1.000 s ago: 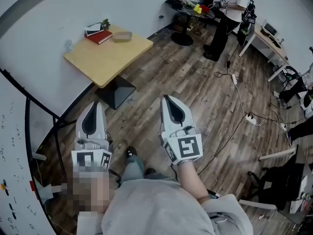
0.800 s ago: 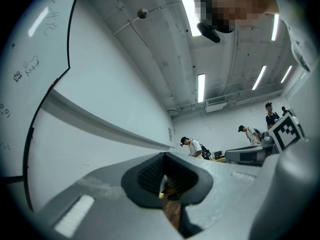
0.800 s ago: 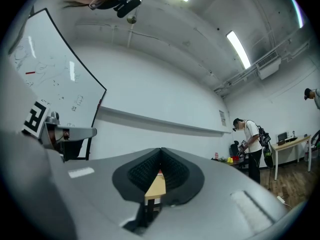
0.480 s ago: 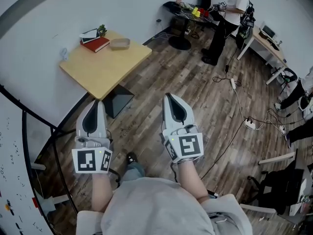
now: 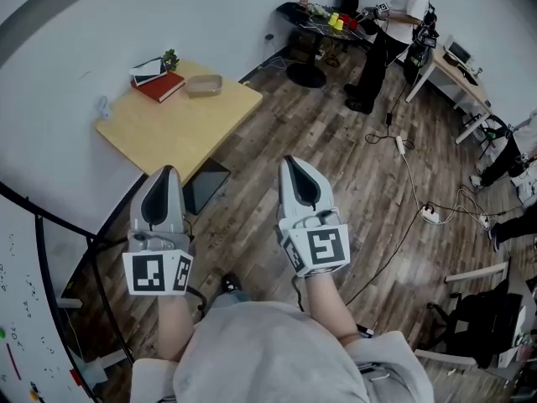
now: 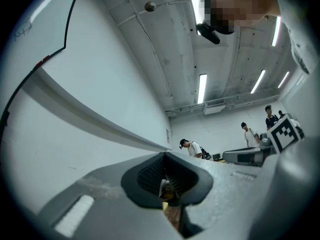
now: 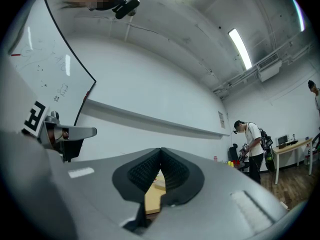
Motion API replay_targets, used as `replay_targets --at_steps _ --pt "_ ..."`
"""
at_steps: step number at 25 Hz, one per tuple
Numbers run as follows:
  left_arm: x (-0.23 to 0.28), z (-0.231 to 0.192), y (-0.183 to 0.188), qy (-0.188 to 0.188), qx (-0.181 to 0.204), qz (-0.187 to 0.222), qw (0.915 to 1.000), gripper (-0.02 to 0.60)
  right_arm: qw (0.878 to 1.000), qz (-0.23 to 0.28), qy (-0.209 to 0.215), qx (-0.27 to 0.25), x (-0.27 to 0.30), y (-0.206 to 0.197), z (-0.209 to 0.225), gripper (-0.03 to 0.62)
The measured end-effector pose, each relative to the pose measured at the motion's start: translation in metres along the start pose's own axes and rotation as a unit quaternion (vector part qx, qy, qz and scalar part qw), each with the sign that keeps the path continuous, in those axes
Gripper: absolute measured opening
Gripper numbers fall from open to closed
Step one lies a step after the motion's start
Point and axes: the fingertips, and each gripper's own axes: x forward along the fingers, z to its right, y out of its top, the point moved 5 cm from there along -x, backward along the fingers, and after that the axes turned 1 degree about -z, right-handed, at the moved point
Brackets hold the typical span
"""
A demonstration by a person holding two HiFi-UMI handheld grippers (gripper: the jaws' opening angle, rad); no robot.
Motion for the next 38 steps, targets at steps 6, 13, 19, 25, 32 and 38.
replay_targets --at_steps 6,13,19,25,32,38 --pt "0.024 -0.027 -0.009 -0.001 -0.005 -0.003 1.0000 0.005 1.000 -0.006 -0.002 0.003 0.036 -0.009 -0.004 0.002" --pt "0.037 -0.066 -0.016 0.004 -0.002 -0.001 1.0000 0.005 1.000 0.002 0.002 0.003 0.074 -0.016 -0.019 0.002" --pt "0.052 -0.083 -0.026 0.003 -0.013 -0.007 0.9999 0.005 1.000 -0.005 0.002 -0.004 0.094 -0.023 -0.024 0.002" --pt "0.077 -0.090 -0.040 -0.007 -0.023 -0.013 0.9996 0.005 1.000 -0.019 0.001 -0.005 0.119 -0.035 -0.015 0.002" --pt "0.119 -0.106 -0.058 0.004 -0.026 -0.019 0.9995 0.005 1.000 -0.022 0.011 -0.006 0.165 -0.049 0.005 0.002" --pt "0.170 -0.118 -0.064 0.009 -0.022 -0.013 0.9996 0.005 1.000 -0.012 0.020 -0.005 0.214 -0.052 0.031 0.002"
